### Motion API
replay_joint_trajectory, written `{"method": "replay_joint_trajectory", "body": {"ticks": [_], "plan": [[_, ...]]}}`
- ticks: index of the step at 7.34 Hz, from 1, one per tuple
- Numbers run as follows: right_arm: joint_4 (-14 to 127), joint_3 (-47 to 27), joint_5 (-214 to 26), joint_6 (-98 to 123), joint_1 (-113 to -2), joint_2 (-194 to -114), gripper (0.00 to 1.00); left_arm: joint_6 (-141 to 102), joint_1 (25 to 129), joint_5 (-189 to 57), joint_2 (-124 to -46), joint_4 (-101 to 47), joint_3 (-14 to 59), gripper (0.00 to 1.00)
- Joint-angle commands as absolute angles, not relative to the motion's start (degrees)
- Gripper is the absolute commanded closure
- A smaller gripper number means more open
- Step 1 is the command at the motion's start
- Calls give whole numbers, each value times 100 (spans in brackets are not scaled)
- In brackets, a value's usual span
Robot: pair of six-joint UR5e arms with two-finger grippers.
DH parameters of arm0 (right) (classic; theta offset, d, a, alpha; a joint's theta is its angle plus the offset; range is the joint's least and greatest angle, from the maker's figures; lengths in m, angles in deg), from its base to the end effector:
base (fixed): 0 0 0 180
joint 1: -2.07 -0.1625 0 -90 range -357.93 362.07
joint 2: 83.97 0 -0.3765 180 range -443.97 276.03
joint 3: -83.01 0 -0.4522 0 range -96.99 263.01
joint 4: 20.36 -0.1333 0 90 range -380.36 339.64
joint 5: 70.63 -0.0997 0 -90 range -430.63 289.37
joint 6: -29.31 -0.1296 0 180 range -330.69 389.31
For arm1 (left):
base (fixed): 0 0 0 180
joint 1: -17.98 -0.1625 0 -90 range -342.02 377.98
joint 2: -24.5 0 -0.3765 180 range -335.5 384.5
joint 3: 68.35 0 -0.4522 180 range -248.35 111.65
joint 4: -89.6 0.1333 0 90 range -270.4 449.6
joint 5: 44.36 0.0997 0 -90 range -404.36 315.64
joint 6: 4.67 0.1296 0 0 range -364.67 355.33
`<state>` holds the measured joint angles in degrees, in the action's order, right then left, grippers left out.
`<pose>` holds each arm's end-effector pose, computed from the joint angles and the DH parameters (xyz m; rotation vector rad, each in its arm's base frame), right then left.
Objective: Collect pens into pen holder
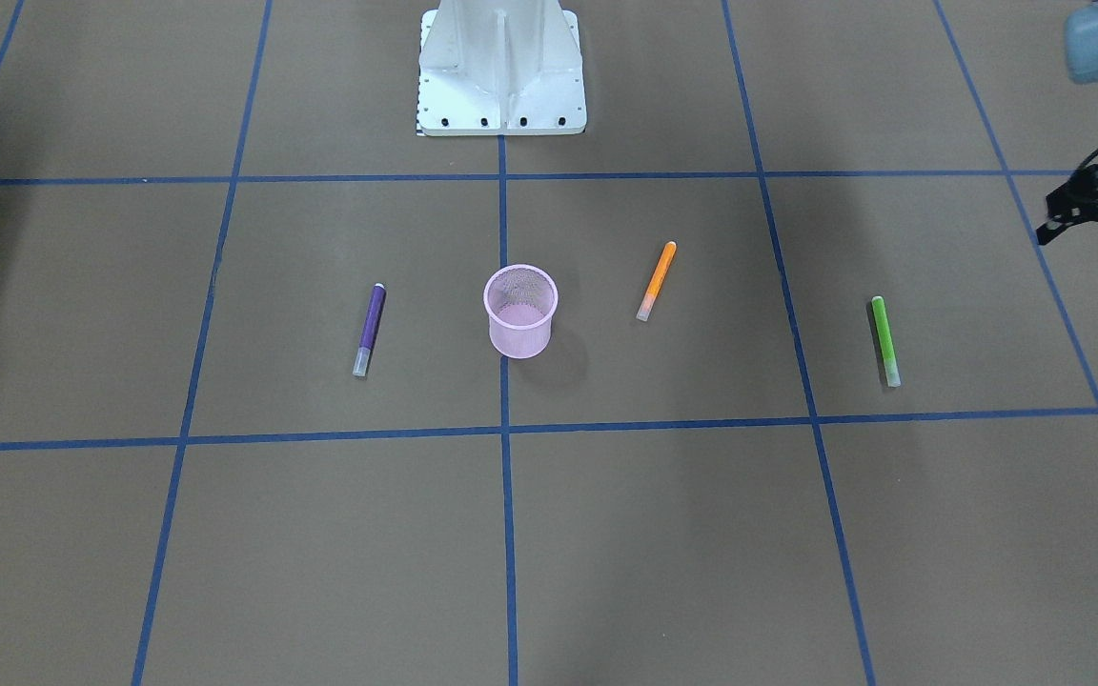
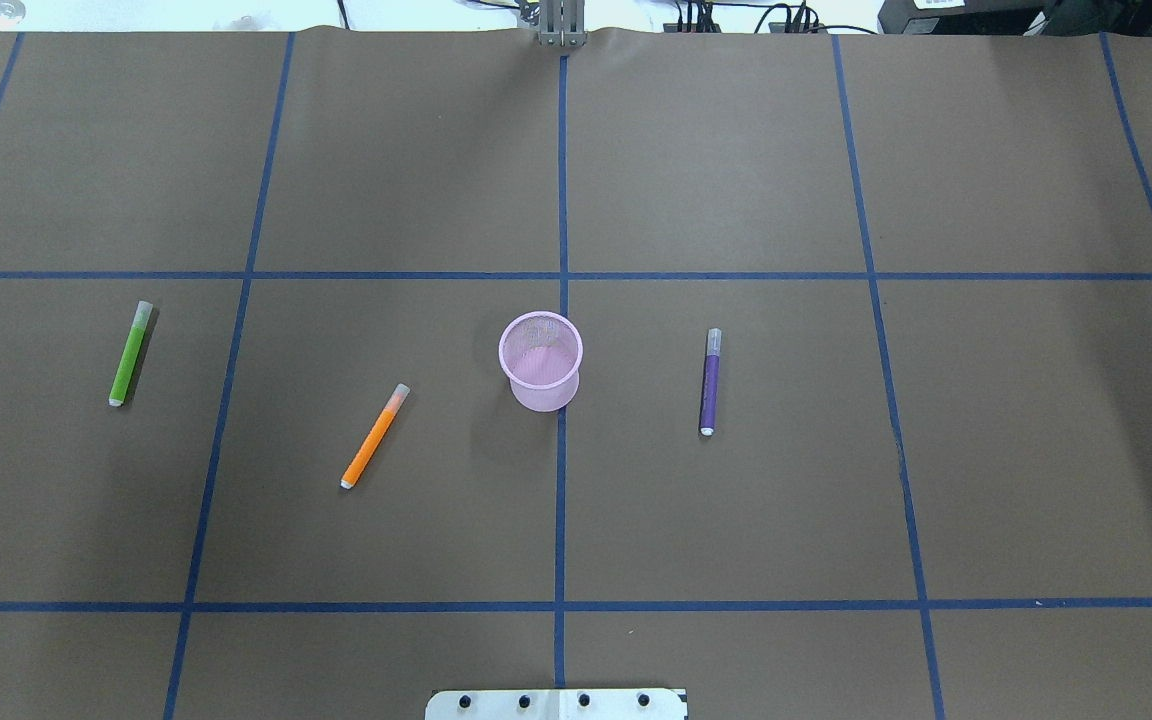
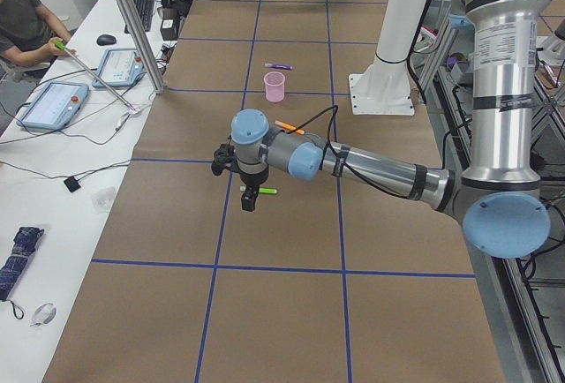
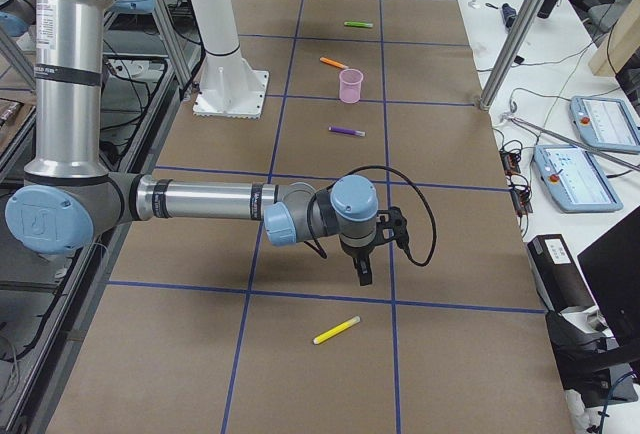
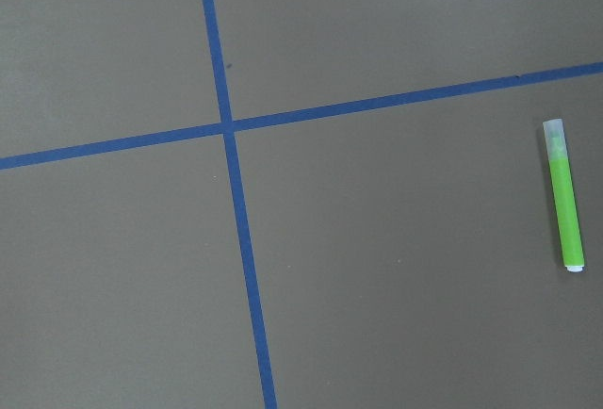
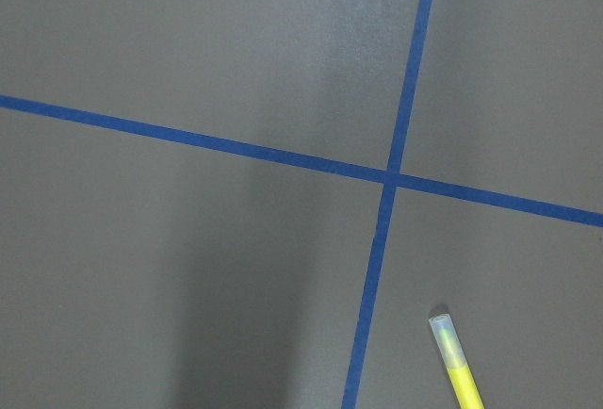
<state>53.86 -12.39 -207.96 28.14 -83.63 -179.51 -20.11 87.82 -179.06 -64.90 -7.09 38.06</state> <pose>-0.0023 -0.5369 0.5961 0.2179 -0.8327 -0.1639 0.1529 -0.5388 0.4627 0.1194 0.8480 0.2304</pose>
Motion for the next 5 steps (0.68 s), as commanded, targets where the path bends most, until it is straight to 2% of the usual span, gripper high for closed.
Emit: {"method": "replay_joint_trajectory", "body": {"ticks": [1,2,4,5], "plan": [[5338,-1252,-20818,2695,-8170,-17872,0,-2295,7925,-17760,-7345,-673,3137,2],[5338,-1270,-20827,2676,-8117,-17872,1,-2251,7854,-17812,-7541,-673,2758,10],[5338,-1244,-20949,2667,-7898,-17872,1,-2207,7845,-17892,-7787,-516,2334,17],[5338,-1235,-20950,2667,-7888,-17872,1,-2207,7784,-17866,-7998,-376,2167,24]]}}
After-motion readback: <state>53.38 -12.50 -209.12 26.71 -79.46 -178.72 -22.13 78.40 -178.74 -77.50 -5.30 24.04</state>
